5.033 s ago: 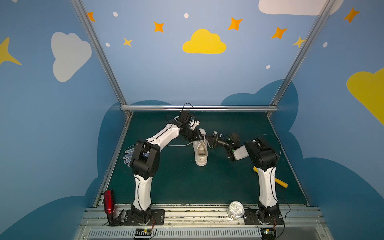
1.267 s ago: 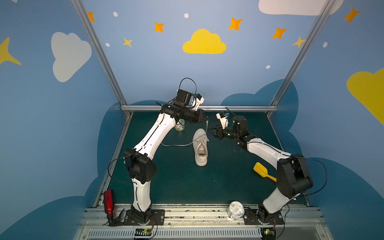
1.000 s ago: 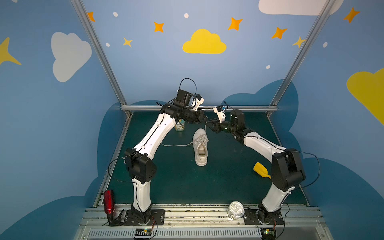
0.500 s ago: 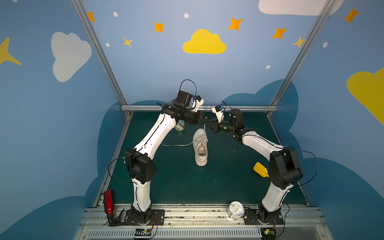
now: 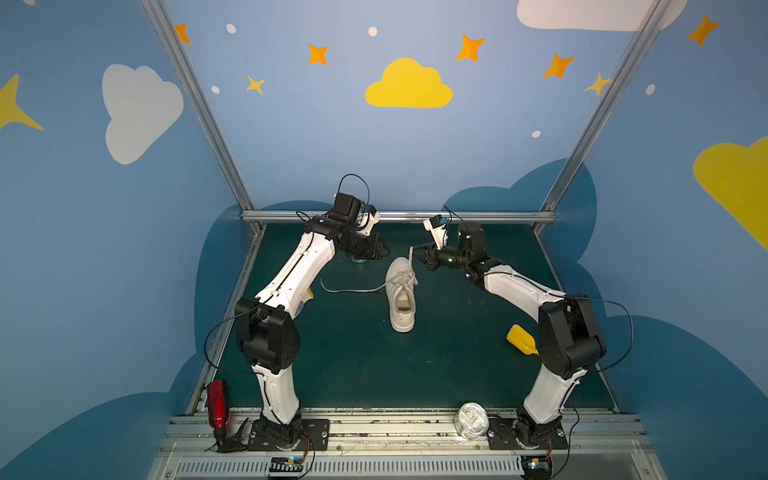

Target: Tie the shoes

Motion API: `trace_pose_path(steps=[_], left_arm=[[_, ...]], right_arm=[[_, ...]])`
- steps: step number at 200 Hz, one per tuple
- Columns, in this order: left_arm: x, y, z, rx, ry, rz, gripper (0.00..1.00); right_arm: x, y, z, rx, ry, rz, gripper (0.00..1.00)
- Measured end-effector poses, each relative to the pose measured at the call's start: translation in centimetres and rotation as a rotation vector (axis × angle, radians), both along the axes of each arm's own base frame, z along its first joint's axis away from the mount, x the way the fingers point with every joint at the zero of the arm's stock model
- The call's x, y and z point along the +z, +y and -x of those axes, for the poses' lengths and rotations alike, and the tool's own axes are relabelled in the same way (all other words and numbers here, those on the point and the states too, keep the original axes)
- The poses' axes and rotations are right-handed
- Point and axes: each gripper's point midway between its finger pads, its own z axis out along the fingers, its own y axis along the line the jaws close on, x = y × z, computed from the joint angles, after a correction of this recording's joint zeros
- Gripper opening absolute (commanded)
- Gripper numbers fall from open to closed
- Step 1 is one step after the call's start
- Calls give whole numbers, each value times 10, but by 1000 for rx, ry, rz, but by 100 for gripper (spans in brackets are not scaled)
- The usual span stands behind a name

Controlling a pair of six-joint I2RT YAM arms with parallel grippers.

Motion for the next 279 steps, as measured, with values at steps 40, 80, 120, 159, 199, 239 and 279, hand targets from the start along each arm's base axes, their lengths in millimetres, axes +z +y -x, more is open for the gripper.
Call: trace_pose_path(steps=[40, 80, 120, 159, 199, 239, 279], left_arm=[[-78, 26, 19, -85, 36, -197, 53], [-115, 29, 26, -262, -21, -290, 54], [-135, 19, 9, -422, -85, -321, 57], [-158, 11, -9, -498, -95, -339, 56], [-173, 3, -26, -532, -97, -338, 52], [-184, -2, -33, -548, -78, -330, 45], [-188, -4, -32, -556, -62, -327, 37]], right_arm=[[-4, -2, 0, -4, 11, 4, 0], [-3, -5, -1, -7, 12, 0, 0], [2, -11, -3, -18, 8, -7, 0], [4, -14, -4, -27, 16, -13, 0], [3, -17, -5, -30, 25, -15, 0], [1, -18, -3, -24, 41, -18, 0], [0, -18, -2, -20, 50, -20, 0]])
